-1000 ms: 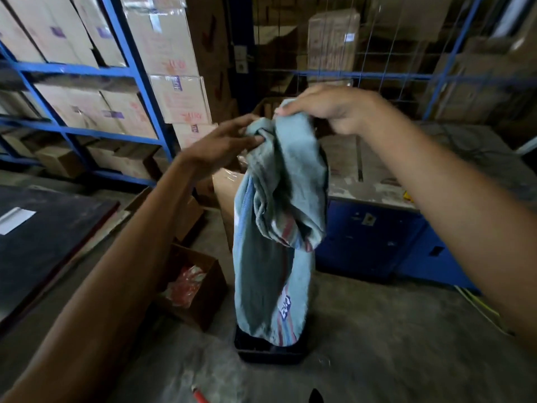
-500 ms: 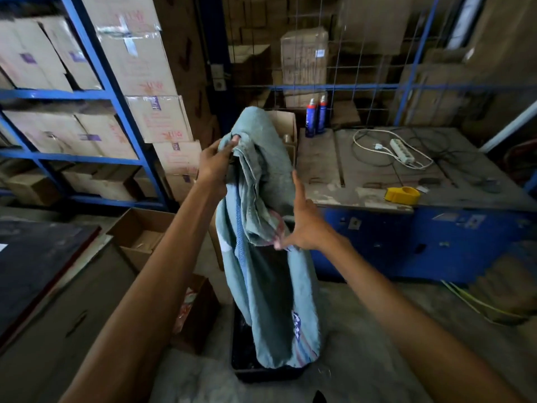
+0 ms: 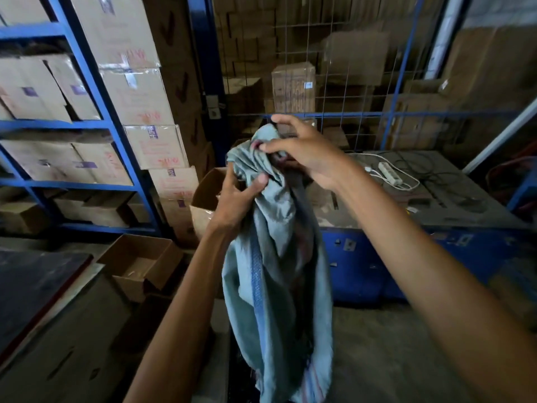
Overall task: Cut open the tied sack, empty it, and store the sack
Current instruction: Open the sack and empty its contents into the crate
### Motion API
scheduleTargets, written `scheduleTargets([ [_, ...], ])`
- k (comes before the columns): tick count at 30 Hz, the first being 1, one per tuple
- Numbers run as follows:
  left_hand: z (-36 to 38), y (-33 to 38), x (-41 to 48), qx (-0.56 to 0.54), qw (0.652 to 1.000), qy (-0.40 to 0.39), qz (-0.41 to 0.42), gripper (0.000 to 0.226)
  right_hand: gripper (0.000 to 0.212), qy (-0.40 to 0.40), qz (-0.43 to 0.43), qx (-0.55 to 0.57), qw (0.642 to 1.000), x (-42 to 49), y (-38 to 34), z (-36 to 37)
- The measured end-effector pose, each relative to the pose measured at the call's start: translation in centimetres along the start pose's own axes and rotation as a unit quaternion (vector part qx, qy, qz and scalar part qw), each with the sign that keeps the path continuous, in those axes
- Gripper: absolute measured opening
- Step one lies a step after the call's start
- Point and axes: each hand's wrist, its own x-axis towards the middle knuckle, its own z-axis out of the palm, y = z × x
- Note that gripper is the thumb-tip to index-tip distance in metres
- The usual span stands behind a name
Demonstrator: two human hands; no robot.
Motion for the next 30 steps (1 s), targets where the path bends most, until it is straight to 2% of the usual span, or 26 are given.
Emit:
scheduleTargets([
  [2,0.4,0.4,0.5,-0.034,0.998,0.048,0.002,0.052,0.067,-0.006,-0.050,0.050,0.998,-1.0,0.4,-1.4],
  [4,0.4,0.8,1.3,-0.062,0.995,0.083,-0.007,0.052,0.079,0.073,-0.105,0.001,0.992,-2.2,2.1,-2.7],
  [5,0.2,1.0,1.6,-0.080,0.993,0.084,-0.006,0.054,0.094,0.095,-0.101,-0.037,0.990,-2.9,3.4,-3.1],
  [6,0.3,1.2,1.8,-0.097,0.992,0.081,-0.003,0.055,0.112,0.072,-0.080,-0.069,0.992,-3.5,4.8,-3.2],
  [7,0.5,1.5,2.0,-0.103,0.992,0.072,0.007,0.054,0.132,0.013,-0.059,-0.089,0.994,-4.1,6.2,-2.9],
  [8,0.8,1.9,2.2,-0.100,0.993,0.057,0.017,0.049,0.145,-0.045,-0.047,-0.101,0.993,-4.5,7.6,-2.2],
  [9,1.2,2.2,2.5,-0.083,0.996,0.035,0.025,0.046,0.147,-0.068,-0.050,-0.096,0.992,-4.4,8.9,-1.5],
  [10,1.7,2.4,2.9,-0.058,0.998,0.008,0.024,0.050,0.137,-0.047,-0.060,-0.071,0.995,-4.1,10.0,-0.7],
  [12,2.3,3.3,3.4,0.031,0.999,-0.020,0.015,0.081,0.096,0.062,-0.067,-0.003,0.996,-3.5,11.1,0.5],
  [14,1.2,3.6,3.8,0.107,0.994,0.003,0.032,0.098,0.070,0.152,-0.066,0.031,0.986,-3.3,10.9,0.4],
  [16,-1.4,2.9,3.8,0.090,0.995,0.026,0.025,0.113,0.062,0.196,-0.070,0.066,0.976,-3.2,9.9,-0.6],
  [18,-3.7,0.9,2.8,0.027,0.999,0.011,-0.019,0.135,0.056,0.208,-0.074,0.104,0.970,-3.0,8.4,-1.6],
  [19,-4.0,-0.4,1.7,0.048,0.998,-0.011,-0.037,0.142,0.052,0.208,-0.081,0.128,0.966,-2.8,7.6,-1.9],
  [20,-4.0,-1.6,0.4,0.092,0.993,-0.048,-0.053,0.142,0.050,0.203,-0.090,0.154,0.963,-2.7,6.8,-1.8],
  [21,-3.3,-2.3,-0.8,0.114,0.986,-0.097,-0.067,0.131,0.049,0.195,-0.097,0.170,0.961,-2.4,6.0,-1.3],
  [22,-2.0,-2.9,-1.5,0.120,0.980,-0.138,-0.080,0.109,0.048,0.189,-0.101,0.166,0.963,-2.2,5.3,-0.6],
  [23,-0.5,-3.7,-1.8,0.110,0.980,-0.144,-0.079,0.084,0.047,0.183,-0.101,0.135,0.969,-1.9,4.7,0.1],
  [24,1.0,-4.1,-1.7,0.084,0.987,-0.117,-0.073,0.068,0.045,0.171,-0.099,0.096,0.976,-1.7,4.1,0.5],
  [26,2.9,-3.5,-0.9,0.018,0.998,-0.017,-0.050,0.061,0.047,0.110,-0.100,0.051,0.987,-1.3,3.2,0.1],
  [27,3.2,-2.9,-0.6,-0.023,0.998,0.029,-0.053,0.066,0.057,0.079,-0.100,0.035,0.991,-1.4,2.9,-0.8],
  [29,2.5,-1.4,0.4,-0.100,0.989,0.051,-0.099,0.072,0.101,0.033,-0.082,-0.007,0.996,-2.1,3.6,-3.6],
  [30,2.7,-0.9,0.6,-0.126,0.987,0.058,-0.082,0.066,0.121,0.006,-0.062,-0.019,0.998,-2.7,4.7,-5.0],
])
